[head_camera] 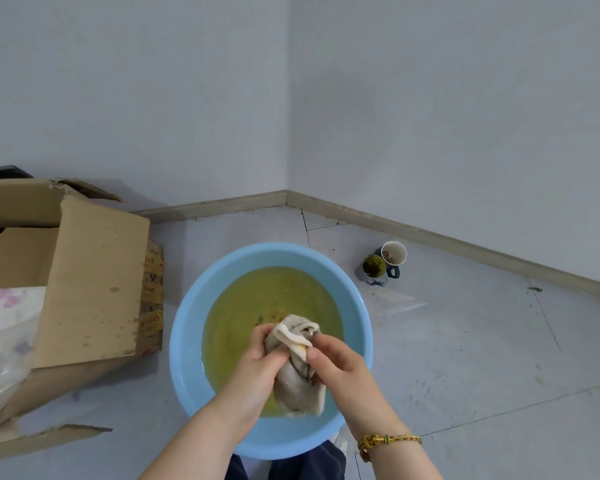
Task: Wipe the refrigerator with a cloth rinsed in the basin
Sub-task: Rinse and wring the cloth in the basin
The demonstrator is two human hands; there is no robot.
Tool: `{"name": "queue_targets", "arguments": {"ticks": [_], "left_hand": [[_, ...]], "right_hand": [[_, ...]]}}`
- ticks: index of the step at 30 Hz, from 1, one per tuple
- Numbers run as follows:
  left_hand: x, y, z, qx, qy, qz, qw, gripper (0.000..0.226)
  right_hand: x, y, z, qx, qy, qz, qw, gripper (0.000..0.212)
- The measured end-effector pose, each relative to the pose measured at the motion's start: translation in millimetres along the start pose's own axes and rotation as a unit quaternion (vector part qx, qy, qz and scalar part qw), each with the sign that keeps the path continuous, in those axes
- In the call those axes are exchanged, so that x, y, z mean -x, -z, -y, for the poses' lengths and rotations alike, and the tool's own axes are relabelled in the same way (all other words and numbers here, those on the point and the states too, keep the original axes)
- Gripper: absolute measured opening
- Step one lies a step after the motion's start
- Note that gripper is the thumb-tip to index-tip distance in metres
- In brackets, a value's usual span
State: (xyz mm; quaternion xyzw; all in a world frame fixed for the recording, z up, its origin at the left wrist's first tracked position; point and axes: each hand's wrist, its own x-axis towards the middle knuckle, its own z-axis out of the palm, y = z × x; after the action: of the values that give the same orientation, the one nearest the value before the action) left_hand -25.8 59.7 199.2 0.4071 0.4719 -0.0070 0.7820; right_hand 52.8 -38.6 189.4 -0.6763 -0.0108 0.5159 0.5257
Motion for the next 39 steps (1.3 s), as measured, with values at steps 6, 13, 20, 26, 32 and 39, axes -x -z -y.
{"name": "queue_targets", "arguments": {"ticks": [6,13,20,26,32,39], "left_hand": [[-1,4,15,-0.162,-0.073,-0.102,0.979,0.027],[3,-6,23,0.051,0.006,0.014,0.999,0.035],[-7,-29,20,-0.067,0.0,-0.005,0.998,0.008],[-15,-29,11,0.01,0.043,0.082,0.996,0.022],[-29,-42,19,0.003,0.055,0.037,0.998,0.034],[-57,-46,49,0.013,0.101,0.005,0.995,0.025]], "right_hand": [[8,6,-17,-0.051,-0.006,-0.038,0.998,0.017],[10,7,-18,-0.028,0.036,-0.122,0.991,0.018],[10,13,-27,0.113,0.129,-0.174,0.97,0.029],[7,61,-24,-0.149,-0.009,0.004,0.989,0.069],[2,76,-36,-0.125,-0.033,0.051,0.99,0.03],[-5,81,-45,0.045,0.081,-0.261,0.961,0.025]]}}
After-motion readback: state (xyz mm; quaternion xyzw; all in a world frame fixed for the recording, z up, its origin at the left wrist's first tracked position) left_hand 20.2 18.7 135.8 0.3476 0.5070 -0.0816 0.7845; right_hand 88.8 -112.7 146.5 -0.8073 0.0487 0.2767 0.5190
